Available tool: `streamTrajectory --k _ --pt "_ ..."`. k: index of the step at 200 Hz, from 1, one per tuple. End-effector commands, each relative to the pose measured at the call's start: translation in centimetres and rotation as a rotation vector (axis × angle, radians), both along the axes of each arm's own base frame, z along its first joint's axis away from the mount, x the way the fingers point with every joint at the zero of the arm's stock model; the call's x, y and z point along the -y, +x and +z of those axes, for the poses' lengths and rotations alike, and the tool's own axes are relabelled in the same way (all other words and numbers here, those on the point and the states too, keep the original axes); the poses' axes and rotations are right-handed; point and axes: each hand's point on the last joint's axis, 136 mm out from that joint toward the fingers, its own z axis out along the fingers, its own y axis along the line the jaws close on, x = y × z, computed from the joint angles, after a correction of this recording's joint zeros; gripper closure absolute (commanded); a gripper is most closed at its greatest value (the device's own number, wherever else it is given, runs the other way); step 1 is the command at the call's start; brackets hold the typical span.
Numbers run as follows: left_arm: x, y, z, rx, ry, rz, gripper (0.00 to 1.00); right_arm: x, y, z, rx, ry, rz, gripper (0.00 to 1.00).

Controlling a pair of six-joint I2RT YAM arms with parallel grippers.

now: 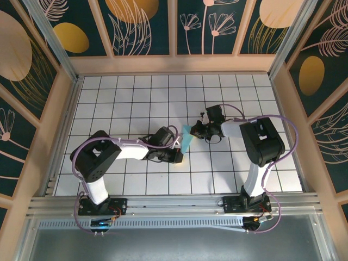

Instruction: Fold a paper plane with a square sheet of paper (fold left side to right side)

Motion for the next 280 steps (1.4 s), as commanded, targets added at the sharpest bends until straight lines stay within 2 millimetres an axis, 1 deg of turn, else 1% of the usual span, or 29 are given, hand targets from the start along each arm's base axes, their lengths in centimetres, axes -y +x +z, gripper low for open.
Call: streamTrajectory --k 1,18,31,37,39,43,68,79,95,109,119,128,138,157,167,169,181,192,221,258,280 --pt "-2.2 -2.7 -1.8 -0.069 0.090 -0.033 1.00 2.1 -1.7 -4.0 -0.105 -0.136 -0.024 1.00" --pt "-2.2 -2.5 -1.4 -0.054 0.079 -0.022 1.00 1.8 -1.1 -3.3 -0.090 -0.127 -0.019 1.00" --pt "-2.1 -2.2 -0.5 -0.034 0.057 -0.010 1.00 1.5 -0.4 -2.3 -0.066 -0.118 -0.015 1.00" --pt "-2.0 -2.1 -0.4 -0.028 0.053 -0.005 1.00 1.3 0.0 -1.6 -0.051 -0.111 -0.014 1.00" --pt "-1.8 -1.9 0.4 -0.012 0.037 -0.001 1.00 1.3 0.0 -1.5 -0.048 -0.110 -0.012 1.00" --pt "-1.7 -1.7 1.0 0.001 0.022 0.004 1.00 1.1 0.4 -1.0 -0.034 -0.104 -0.012 1.00" --pt "-1.4 -0.3 3.6 0.090 -0.020 0.045 1.00 0.6 2.1 2.1 0.039 -0.094 -0.013 1.00" --pt "-1.5 0.4 4.7 0.136 -0.035 0.071 1.00 0.8 2.7 3.5 0.072 -0.102 -0.025 0.94" --pt "-2.0 1.3 6.1 0.204 -0.054 0.121 1.00 1.1 3.0 5.2 0.109 -0.128 -0.038 0.84" --pt "-2.9 2.4 7.1 0.269 -0.055 0.199 1.00 1.4 2.8 6.2 0.128 -0.170 -0.044 0.77" --pt "-3.8 3.0 7.6 0.309 -0.050 0.257 1.00 1.6 2.5 6.5 0.132 -0.214 -0.047 0.72" --pt "-4.8 3.6 8.0 0.339 -0.045 0.319 0.97 2.1 2.1 6.5 0.129 -0.259 -0.054 0.68" --pt "-5.7 4.1 8.5 0.372 -0.046 0.376 0.91 2.1 1.6 6.6 0.133 -0.314 -0.054 0.62" --pt "-7.4 4.7 9.5 0.430 -0.040 0.456 0.72 1.9 0.7 6.4 0.136 -0.403 -0.061 0.53" --pt "-8.3 5.0 10.1 0.459 -0.029 0.492 0.66 2.0 0.5 6.0 0.131 -0.443 -0.071 0.49" --pt "-8.4 5.0 10.2 0.466 -0.027 0.499 0.65 1.6 0.2 5.9 0.133 -0.449 -0.061 0.48" --pt "-9.4 5.3 10.9 0.499 -0.021 0.536 0.59 0.7 -0.5 5.5 0.123 -0.476 -0.043 0.46" --pt "-10.1 5.3 11.3 0.524 -0.021 0.556 0.56 0.4 -0.7 5.0 0.124 -0.522 -0.044 0.44" --pt "-11.2 5.1 11.6 0.555 -0.006 0.574 0.53 -0.3 -1.0 3.7 0.103 -0.585 -0.045 0.43" --pt "-11.8 4.6 11.2 0.555 0.000 0.576 0.52 -0.7 -1.2 2.6 0.081 -0.611 -0.041 0.43" --pt "-12.3 4.6 11.2 0.563 0.015 0.591 0.52 -0.8 -1.4 2.3 0.075 -0.624 -0.034 0.48"
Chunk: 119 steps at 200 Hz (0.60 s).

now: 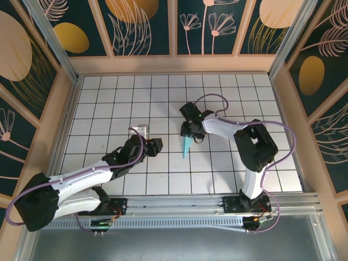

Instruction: Fold a paper plane with a square sheet of paper (fold left side to right side)

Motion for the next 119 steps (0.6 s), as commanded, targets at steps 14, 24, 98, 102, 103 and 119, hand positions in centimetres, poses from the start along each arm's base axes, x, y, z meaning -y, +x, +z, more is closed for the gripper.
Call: streamTrajectory --k 14,24,98,102,103,119 --pt "-1.4 0.0 0.0 0.023 0.034 0.044 0.51 0.2 0.0 0.3 0.004 -0.054 -0.028 0.54" --pt "-1.6 0.0 0.2 0.028 0.033 0.052 0.51 0.3 0.1 0.7 0.013 -0.057 -0.029 0.59" --pt "-5.0 1.0 3.2 0.128 0.115 0.198 0.42 0.6 -0.1 5.9 0.123 0.012 -0.033 1.00" --pt "-5.3 1.1 3.5 0.141 0.118 0.213 0.41 0.4 -0.1 6.4 0.137 0.032 -0.027 1.00" --pt "-5.4 1.1 3.6 0.143 0.118 0.214 0.41 0.3 0.0 6.5 0.140 0.038 -0.025 1.00" --pt "-6.4 1.3 5.1 0.187 0.107 0.263 0.35 -0.8 0.1 8.4 0.199 0.164 0.013 1.00"
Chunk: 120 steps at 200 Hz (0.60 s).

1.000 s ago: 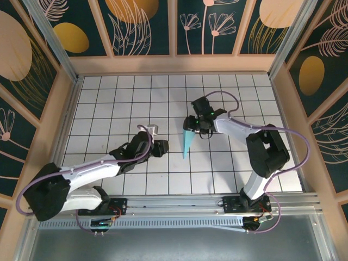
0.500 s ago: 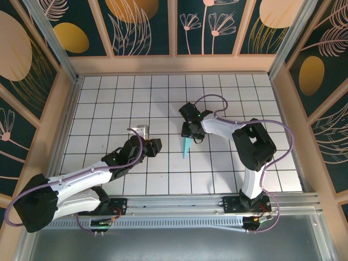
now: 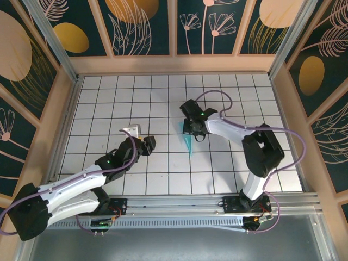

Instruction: Fold a paper plane with a square sheet of paper (fold left side to right side)

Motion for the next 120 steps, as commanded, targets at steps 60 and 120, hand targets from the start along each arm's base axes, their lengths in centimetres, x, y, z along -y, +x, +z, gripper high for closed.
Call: streamTrajectory --k 60,120 --pt "-3.7 0.7 5.4 0.153 -0.094 0.182 0.26 -5.9 -1.2 6.6 0.145 0.692 0.246 1.00" --pt "-3.5 0.8 4.4 0.112 -0.121 0.180 0.26 -8.3 -1.2 0.8 0.050 0.771 0.243 1.00"
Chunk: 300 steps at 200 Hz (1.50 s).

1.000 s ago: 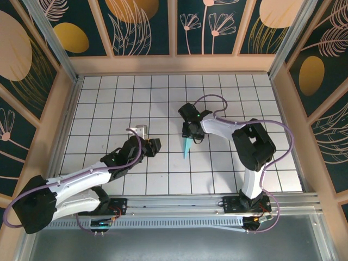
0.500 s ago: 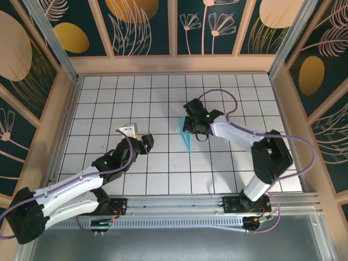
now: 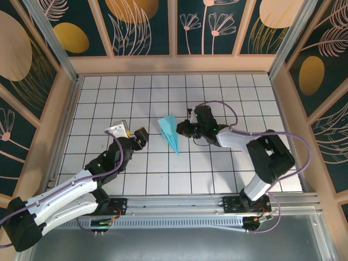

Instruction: Fold a paper plane with a square sheet of paper (fold left side to right side)

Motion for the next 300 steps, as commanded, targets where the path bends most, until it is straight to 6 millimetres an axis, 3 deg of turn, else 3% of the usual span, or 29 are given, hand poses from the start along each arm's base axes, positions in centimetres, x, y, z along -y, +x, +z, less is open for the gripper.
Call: streamTrajectory --k 1,45,80,204,300 --pt "0.0 0.1 -0.2 -0.010 -0.027 0.007 0.26 -1.5 0.0 -0.4 -0.003 0.091 0.027 1.00" --pt "0.1 0.2 -0.4 -0.023 -0.026 0.000 0.26 0.1 -0.4 -5.0 -0.086 -0.039 -0.023 1.00" --pt "0.4 0.3 -0.8 -0.032 -0.032 -0.004 0.26 2.4 -0.5 -7.0 -0.105 -0.203 -0.058 1.00" --pt "1.3 0.7 -1.5 -0.057 -0.010 -0.034 0.25 2.3 0.1 -3.7 -0.006 -0.181 -0.049 0.98" --pt "1.5 0.7 -1.7 -0.067 -0.011 -0.041 0.24 3.0 -0.1 -5.4 -0.047 -0.248 -0.060 0.92"
